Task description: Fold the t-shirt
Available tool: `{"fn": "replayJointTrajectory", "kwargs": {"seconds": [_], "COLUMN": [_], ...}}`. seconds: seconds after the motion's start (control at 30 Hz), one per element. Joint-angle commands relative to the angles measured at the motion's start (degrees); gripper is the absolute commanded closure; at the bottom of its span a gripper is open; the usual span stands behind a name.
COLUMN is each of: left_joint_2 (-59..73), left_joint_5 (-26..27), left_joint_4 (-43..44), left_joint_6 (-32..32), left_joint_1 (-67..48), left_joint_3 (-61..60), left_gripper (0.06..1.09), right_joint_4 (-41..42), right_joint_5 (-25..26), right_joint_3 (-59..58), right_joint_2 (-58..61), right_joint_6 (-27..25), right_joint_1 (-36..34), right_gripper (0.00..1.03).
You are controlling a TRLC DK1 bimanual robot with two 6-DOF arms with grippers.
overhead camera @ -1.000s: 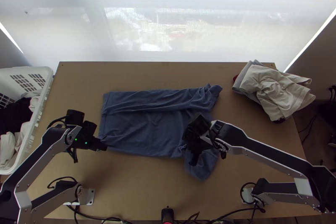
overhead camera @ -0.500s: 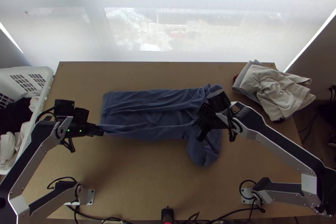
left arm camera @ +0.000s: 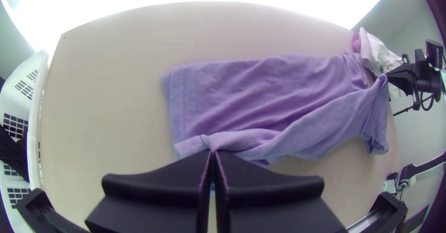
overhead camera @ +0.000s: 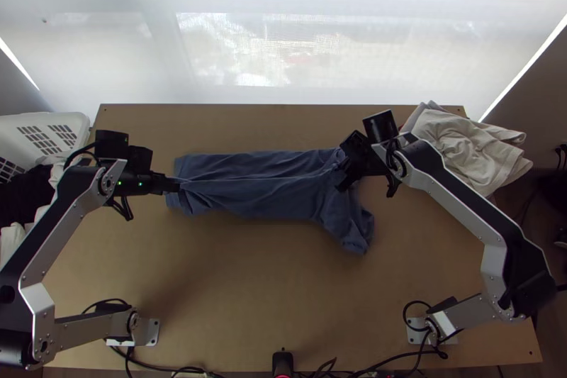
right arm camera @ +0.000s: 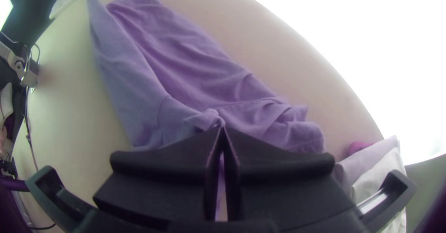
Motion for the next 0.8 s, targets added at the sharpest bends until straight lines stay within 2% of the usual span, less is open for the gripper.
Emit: {"fn": "replayJointTrajectory", "kwargs": {"seconds": [0.0,0.4,0.77], "left_joint_2": [7.71,22.04,33.47], "left_joint_5": [-0.65,-3.46,-5.4], "left_joint_4": [0.34,-0.54,-2.12], "left_joint_6": [-0.36,0.08,0.34], "left_joint_1": [1.01,1.37,1.37], "left_joint_3": [9.17,22.36,31.85], "left_gripper": [1.05,1.05,1.05], "right_joint_4": [-0.03,-3.99,-13.74], "right_joint_5": [-1.15,-1.68,-1.59], "right_joint_3": [9.41,23.38,46.85], "right_joint_2": [8.06,21.68,39.79], "right_joint_6": [-0.91,-4.52,-5.57], "right_joint_1": [-5.08,-7.98,-10.97], "right_gripper": [1.0,1.0,1.0]}}
